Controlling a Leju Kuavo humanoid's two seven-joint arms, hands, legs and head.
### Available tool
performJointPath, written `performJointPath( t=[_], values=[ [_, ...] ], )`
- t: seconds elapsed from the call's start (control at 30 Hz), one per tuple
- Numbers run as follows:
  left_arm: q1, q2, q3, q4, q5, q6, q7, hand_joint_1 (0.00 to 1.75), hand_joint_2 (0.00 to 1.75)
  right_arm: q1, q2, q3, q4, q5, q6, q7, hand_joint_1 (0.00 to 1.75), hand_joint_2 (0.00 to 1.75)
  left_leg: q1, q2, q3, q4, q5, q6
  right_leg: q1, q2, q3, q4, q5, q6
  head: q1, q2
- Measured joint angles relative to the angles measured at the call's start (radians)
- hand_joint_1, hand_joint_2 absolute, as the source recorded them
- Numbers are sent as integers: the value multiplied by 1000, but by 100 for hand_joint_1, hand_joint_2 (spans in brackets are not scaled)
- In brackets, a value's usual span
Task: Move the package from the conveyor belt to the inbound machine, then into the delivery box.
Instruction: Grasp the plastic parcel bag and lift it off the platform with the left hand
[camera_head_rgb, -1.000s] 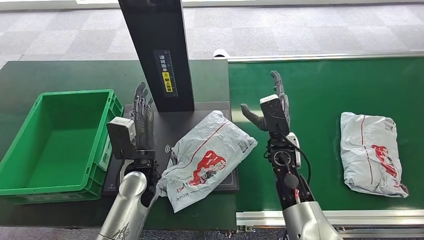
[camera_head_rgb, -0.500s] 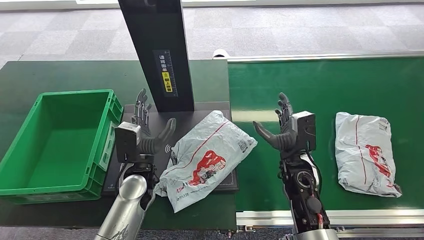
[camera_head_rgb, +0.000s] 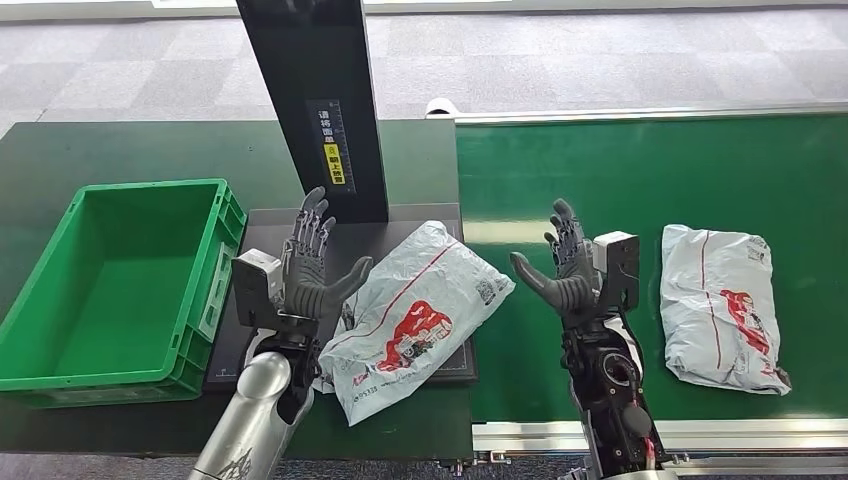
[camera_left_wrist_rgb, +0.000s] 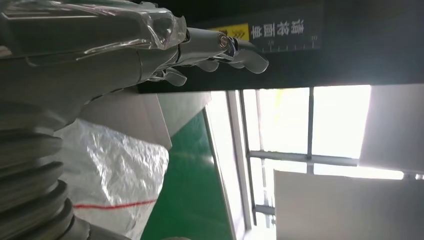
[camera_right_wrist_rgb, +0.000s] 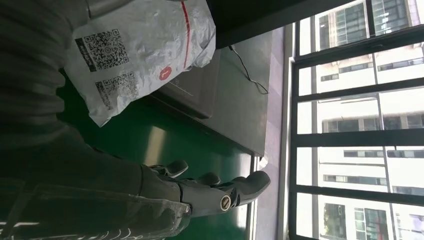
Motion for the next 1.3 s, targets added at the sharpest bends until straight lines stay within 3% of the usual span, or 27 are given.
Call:
performJointPath(
  t=[0.03, 0.17, 0.33, 0.57, 0.83, 1.27, 1.3],
  values=[
    [1, 3, -1, 1, 22, -28, 0, 0, 175, 0, -2, 1, 2, -12, 14, 12, 0, 175, 0, 0, 0, 0, 0, 0, 0, 0, 0, 0, 0, 0, 0, 0],
    [3, 15, -11, 8, 60, -86, 8, 0, 175, -5, -13, 15, 11, -49, 56, 23, 0, 175, 0, 0, 0, 0, 0, 0, 0, 0, 0, 0, 0, 0, 0, 0],
    [3, 29, -29, 13, 13, -89, 41, 0, 175, -15, -26, 37, 12, 1, -1, 0, 0, 175, 0, 0, 0, 0, 0, 0, 0, 0, 0, 0, 0, 0, 0, 0],
    [-11, 48, -99, 57, -254, -36, 172, 0, 175, -14, -53, 35, 4, 37, -29, -30, 0, 175, 0, 0, 0, 0, 0, 0, 0, 0, 0, 0, 0, 0, 0, 0],
    [-64, 53, -183, 207, -524, -9, 295, 0, 175, -10, -70, 32, 2, 99, -41, -32, 0, 175, 0, 0, 0, 0, 0, 0, 0, 0, 0, 0, 0, 0, 0, 0],
    [-103, 57, -239, 299, -622, -81, 312, 0, 175, 14, -99, 30, 2, 105, -34, -36, 0, 175, 0, -1, 1, 0, 0, 0, 0, 0, 1, 0, 0, 0, 0, 0],
    [-104, 57, -240, 301, -625, -84, 312, 6, 175, 15, -100, 30, 2, 106, -33, -35, 0, 175, 0, -1, 1, 0, 0, 0, 0, 0, 1, 0, 0, 0, 0, 0]
  ],
)
